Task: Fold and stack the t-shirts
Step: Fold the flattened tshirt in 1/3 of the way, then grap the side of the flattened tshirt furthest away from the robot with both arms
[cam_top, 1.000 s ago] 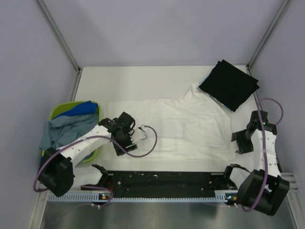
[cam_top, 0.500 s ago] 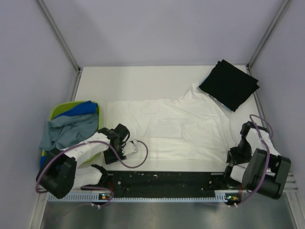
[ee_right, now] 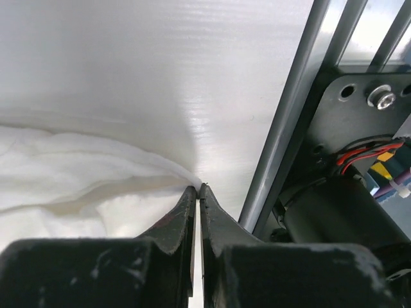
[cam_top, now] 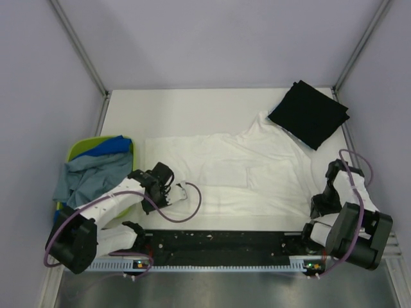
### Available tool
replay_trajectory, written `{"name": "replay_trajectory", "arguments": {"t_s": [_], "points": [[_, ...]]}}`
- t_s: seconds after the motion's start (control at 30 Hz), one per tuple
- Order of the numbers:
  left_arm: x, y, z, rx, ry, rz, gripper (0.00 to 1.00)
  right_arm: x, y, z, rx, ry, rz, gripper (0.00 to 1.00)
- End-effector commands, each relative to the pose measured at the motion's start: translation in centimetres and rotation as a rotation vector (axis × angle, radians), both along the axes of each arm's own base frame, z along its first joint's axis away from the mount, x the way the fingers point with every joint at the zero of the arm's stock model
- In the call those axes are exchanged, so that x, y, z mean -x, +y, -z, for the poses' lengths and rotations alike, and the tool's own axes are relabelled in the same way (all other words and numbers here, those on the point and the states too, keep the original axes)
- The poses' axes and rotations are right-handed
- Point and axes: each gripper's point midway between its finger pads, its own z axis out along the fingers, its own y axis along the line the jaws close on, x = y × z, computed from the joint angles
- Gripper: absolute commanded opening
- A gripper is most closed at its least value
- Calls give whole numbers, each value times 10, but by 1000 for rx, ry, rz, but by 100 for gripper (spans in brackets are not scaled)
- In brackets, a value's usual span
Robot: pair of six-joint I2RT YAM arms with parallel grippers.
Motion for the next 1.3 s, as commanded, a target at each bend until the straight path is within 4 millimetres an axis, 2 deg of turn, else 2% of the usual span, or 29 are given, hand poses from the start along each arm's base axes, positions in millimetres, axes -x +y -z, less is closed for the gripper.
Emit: {"name": "replay_trajectory", "arguments": {"t_s": [0.0,0.2,0.4,0.47,0.63,0.67,0.7,0.73,0.77,0.83,0.9,0.97,1.0,1.03,1.07,1.13,1.2,1.27], "points": [[16,4,-15,4,54,19,0,-9,-27,-25,137,-31,15,0],[27,20,-20,-71,134,139,0,-4,-27,-32,140,-3,15,0],[49,-6,-50,69,292,219,0,-6,-19,-44,113,-61,19,0],[57,-4,-54,62,337,230,0,-5,-18,-50,118,-83,17,0],[57,-2,-52,46,352,238,0,0,-15,-60,110,-88,4,0],[56,0,-50,29,350,240,2,1,-15,-61,110,-80,2,0],[55,2,-48,12,348,238,15,0,-16,-61,113,-82,5,0],[53,7,-45,-15,344,238,37,0,-17,-61,119,-75,6,3],[50,11,-43,-41,333,237,53,-1,-19,-62,127,-76,10,22],[43,15,-43,-74,301,239,76,-2,-23,-66,145,-72,7,44],[29,17,-52,-105,247,239,77,-9,-30,-76,174,-95,-3,51],[7,9,-66,-82,172,225,78,-28,-36,-93,200,-184,-24,52],[-9,1,-76,-49,119,208,79,-44,-39,-105,213,-263,-49,52],[-28,-8,-86,-14,57,180,80,-63,-41,-117,231,-351,-85,52],[-59,-20,-102,40,-50,123,81,-83,-42,-132,251,-441,-126,52],[-102,-29,-123,107,-152,43,81,-136,-43,-176,320,-669,-259,51],[-143,-30,-138,135,-219,-36,78,-186,-19,-224,370,-873,-519,50],[-178,-30,-140,140,-232,-110,71,-227,15,-267,416,-1064,-793,50]]}}
